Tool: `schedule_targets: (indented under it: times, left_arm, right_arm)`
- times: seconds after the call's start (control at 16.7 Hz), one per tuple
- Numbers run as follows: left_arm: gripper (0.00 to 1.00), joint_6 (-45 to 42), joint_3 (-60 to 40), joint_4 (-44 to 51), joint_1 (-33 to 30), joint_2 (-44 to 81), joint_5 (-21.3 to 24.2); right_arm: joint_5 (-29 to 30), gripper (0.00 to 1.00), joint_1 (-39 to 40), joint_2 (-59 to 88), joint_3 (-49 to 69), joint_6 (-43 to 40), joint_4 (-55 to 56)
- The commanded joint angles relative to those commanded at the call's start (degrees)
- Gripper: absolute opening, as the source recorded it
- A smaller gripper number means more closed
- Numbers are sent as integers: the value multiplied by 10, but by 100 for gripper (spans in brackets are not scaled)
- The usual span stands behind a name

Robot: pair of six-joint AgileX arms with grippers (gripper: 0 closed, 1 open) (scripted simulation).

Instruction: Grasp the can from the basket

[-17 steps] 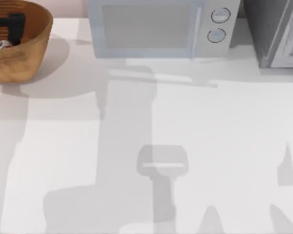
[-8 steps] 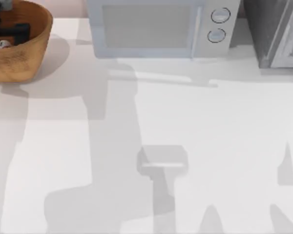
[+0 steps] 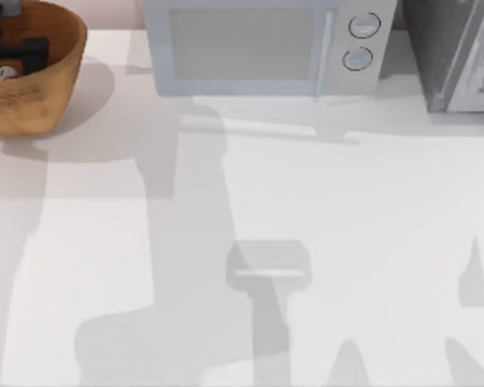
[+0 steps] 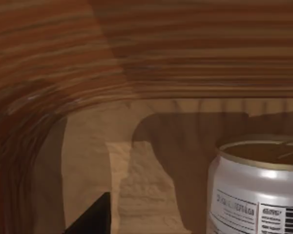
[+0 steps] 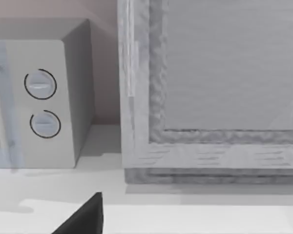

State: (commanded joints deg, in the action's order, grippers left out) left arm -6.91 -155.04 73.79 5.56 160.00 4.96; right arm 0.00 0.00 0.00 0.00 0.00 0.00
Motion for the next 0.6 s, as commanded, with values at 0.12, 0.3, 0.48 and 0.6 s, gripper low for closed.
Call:
schedule_targets:
  times: [0.12, 0.3, 0.48, 0.6]
  left_arm:
    - [70, 0, 0, 0, 0, 0, 0]
    - [47, 0, 0, 0, 0, 0, 0]
    - [25, 0, 0, 0, 0, 0, 0]
    - [10, 0, 0, 0, 0, 0, 0]
  right_arm:
    - [0, 100, 0, 0, 0, 0, 0]
    - [0, 100, 0, 0, 0, 0, 0]
    - [0, 100, 0, 0, 0, 0, 0]
    - [0, 100, 0, 0, 0, 0, 0]
